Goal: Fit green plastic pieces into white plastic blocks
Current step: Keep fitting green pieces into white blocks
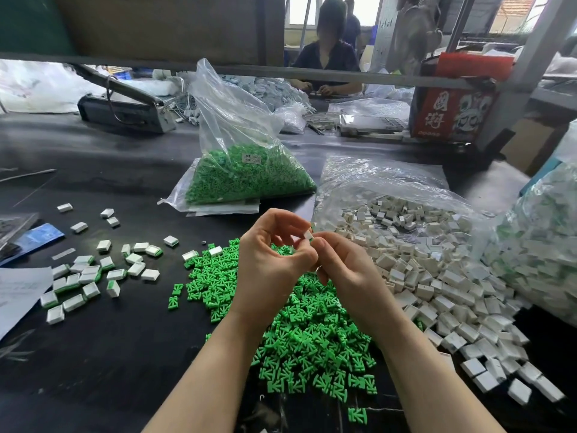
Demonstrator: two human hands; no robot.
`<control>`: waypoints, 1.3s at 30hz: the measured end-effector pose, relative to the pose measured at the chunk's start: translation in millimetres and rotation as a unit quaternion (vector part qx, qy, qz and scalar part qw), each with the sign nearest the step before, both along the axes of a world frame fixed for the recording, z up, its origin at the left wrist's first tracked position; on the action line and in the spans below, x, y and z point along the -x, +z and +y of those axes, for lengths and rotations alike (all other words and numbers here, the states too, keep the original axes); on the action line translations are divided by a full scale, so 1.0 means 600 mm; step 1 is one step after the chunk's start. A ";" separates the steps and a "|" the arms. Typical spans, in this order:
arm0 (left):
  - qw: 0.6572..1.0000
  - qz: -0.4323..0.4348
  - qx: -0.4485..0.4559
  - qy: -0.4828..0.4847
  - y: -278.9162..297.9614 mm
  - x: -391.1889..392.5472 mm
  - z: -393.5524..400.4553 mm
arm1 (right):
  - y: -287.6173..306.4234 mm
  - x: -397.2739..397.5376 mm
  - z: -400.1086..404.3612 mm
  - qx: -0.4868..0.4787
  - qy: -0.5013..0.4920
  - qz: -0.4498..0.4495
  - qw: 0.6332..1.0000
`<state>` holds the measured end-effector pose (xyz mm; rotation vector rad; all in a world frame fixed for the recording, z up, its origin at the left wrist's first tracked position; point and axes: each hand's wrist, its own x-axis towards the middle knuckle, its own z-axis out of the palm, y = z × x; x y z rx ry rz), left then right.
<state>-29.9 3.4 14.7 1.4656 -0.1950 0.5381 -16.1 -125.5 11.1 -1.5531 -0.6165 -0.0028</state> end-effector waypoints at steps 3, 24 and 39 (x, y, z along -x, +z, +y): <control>0.999 0.009 0.028 -0.033 0.000 0.001 -0.003 | -0.002 0.008 0.007 0.038 0.004 -0.022 0.999; 0.975 0.019 0.156 -0.155 -0.008 -0.010 -0.019 | 0.000 0.009 0.014 0.018 -0.115 -0.105 0.988; 0.972 0.042 0.175 -0.152 -0.008 -0.013 -0.019 | -0.001 0.011 0.013 0.035 -0.126 -0.108 0.985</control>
